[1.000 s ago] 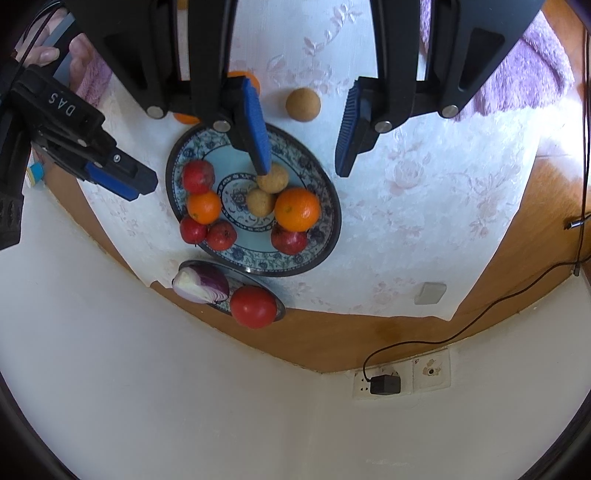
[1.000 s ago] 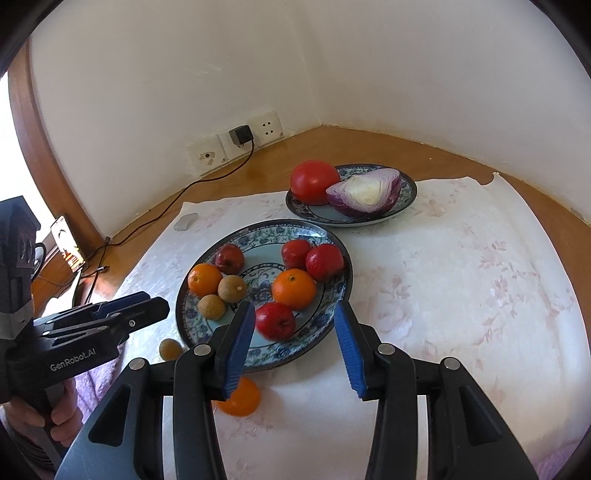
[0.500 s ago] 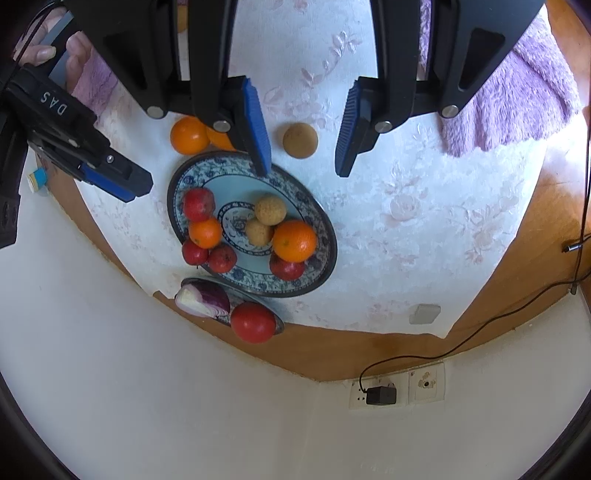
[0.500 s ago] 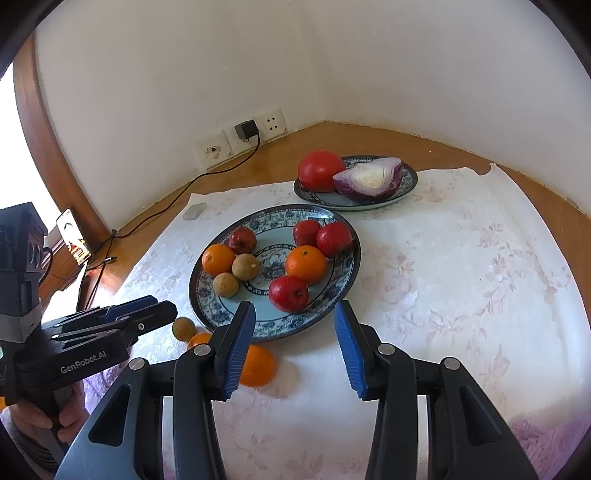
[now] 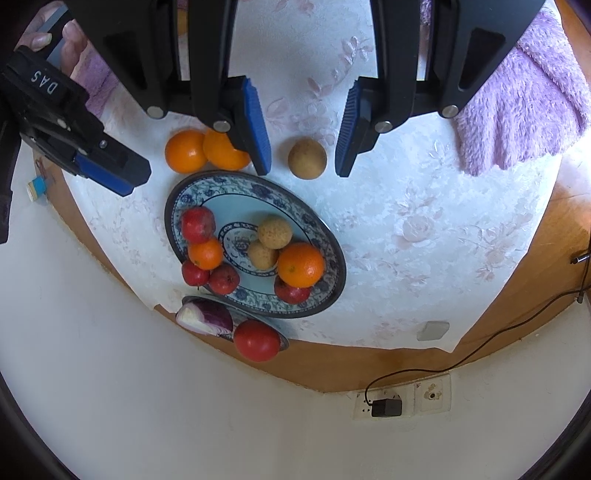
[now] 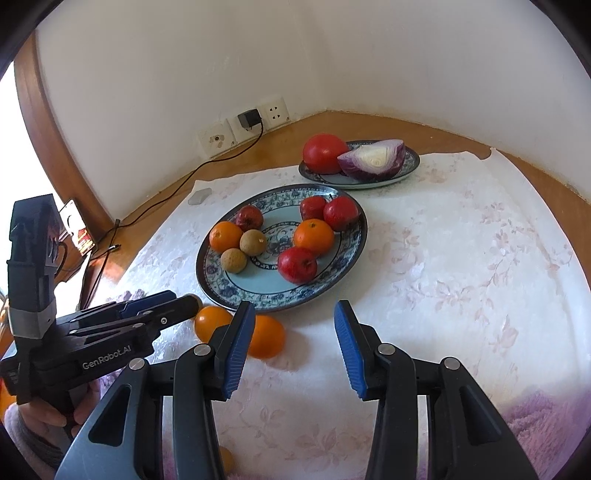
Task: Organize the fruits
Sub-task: 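Withdraw both open tools from the plate toward the fruits on the cloth, then grasp the brown round fruit with the left tool while the right tool grasps an orange, then carry the brown fruit and the orange over the plate with both tools, then open the left tool to set the brown fruit down while the right tool releases the orange, then move the left tool to the last orange on the cloth and grasp it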
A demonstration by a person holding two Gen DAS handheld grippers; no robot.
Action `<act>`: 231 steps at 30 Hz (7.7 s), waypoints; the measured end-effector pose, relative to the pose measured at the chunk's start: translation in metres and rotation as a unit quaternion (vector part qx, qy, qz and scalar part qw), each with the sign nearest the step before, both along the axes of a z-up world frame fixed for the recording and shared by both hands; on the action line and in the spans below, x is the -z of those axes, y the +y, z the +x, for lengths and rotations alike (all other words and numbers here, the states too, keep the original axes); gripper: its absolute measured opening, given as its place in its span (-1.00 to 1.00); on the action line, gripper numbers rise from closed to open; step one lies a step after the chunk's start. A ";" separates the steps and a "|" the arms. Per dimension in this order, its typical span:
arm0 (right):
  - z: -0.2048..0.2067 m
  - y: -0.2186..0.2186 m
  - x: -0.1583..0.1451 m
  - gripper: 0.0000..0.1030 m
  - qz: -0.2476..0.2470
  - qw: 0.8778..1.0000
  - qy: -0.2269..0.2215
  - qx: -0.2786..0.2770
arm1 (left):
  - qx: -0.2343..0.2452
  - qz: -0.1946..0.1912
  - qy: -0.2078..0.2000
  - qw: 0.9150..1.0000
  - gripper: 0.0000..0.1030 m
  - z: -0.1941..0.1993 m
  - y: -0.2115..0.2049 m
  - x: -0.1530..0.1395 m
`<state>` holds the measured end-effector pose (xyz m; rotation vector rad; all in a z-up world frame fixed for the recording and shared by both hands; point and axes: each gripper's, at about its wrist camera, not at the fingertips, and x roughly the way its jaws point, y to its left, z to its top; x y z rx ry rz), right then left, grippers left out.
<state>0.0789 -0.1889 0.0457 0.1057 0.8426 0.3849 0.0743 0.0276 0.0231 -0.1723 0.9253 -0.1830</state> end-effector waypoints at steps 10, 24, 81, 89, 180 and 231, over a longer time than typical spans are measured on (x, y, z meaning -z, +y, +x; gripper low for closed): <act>-0.001 0.001 0.008 -0.11 -0.002 1.000 0.012 0.000 | 0.003 0.003 0.000 1.000 -0.28 0.001 -0.001 0.006; -0.005 0.014 0.011 -0.11 -0.008 1.000 0.019 -0.017 | -0.003 -0.015 0.004 1.000 -0.49 0.002 0.005 0.010; -0.001 0.029 0.030 -0.31 -0.037 0.999 0.028 -0.019 | -0.014 -0.038 -0.001 0.999 -0.52 -0.001 0.015 0.010; -0.005 0.022 0.025 -0.31 -0.028 0.999 0.018 -0.017 | -0.017 -0.031 -0.011 0.999 -0.52 -0.006 0.014 0.001; 0.062 -0.002 0.018 -0.26 -0.036 0.999 0.001 -0.006 | 0.019 -0.014 0.000 1.000 -0.51 0.050 -0.027 0.004; -0.014 -0.009 -0.005 -0.11 -0.032 0.999 -0.023 0.012 | 0.029 -0.013 -0.004 0.999 -0.37 -0.021 -0.022 -0.013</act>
